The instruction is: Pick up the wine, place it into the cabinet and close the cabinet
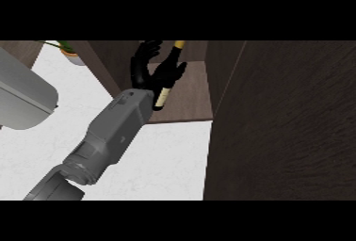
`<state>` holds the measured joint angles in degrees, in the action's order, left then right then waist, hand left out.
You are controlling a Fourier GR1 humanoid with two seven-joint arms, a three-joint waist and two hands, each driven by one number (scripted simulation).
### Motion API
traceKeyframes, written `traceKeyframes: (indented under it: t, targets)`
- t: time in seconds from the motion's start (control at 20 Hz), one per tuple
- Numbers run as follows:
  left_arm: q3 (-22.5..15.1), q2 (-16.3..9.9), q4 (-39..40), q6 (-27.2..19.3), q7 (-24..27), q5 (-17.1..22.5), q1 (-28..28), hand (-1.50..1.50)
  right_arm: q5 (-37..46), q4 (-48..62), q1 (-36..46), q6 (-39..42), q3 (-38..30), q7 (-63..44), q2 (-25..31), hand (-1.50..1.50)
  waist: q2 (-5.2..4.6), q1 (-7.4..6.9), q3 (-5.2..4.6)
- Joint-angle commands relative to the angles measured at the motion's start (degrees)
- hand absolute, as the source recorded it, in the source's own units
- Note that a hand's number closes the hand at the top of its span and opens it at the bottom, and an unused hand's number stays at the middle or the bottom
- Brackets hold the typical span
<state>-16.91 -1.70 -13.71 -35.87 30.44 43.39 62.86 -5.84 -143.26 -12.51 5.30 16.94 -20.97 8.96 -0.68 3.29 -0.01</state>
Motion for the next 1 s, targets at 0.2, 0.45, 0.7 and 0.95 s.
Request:
traceKeyframes:
  t: [0.2, 0.45, 0.7, 0.95]
  targets:
    - [-0.75, -1.52, 6.76, -2.76, -2.52, -3.46, 4.81, -1.5, -5.45, -8.19, -1.13, 0.28, -0.24, -4.16, 0.16, -1.5, -0.2, 0.07, -0.01]
    - [-0.37, -3.71, 8.82, -0.5, -1.82, -4.13, 3.54, -1.5, -6.38, -7.57, -2.07, 1.54, -1.11, -2.74, 0.63, -1.5, -0.5, 0.51, 0.0]
    - [-0.29, -3.99, 9.55, -1.62, -0.72, -5.06, 3.48, -1.5, -4.07, -8.94, -1.98, 0.67, 0.51, -3.89, -0.01, -1.5, -0.44, 0.64, -0.04]
    - [0.85, -3.03, 7.66, 1.54, 1.76, -5.01, 3.37, -1.5, -5.21, -6.15, -2.87, 2.09, 0.05, -1.71, -0.05, -1.5, -0.39, 0.25, -0.01]
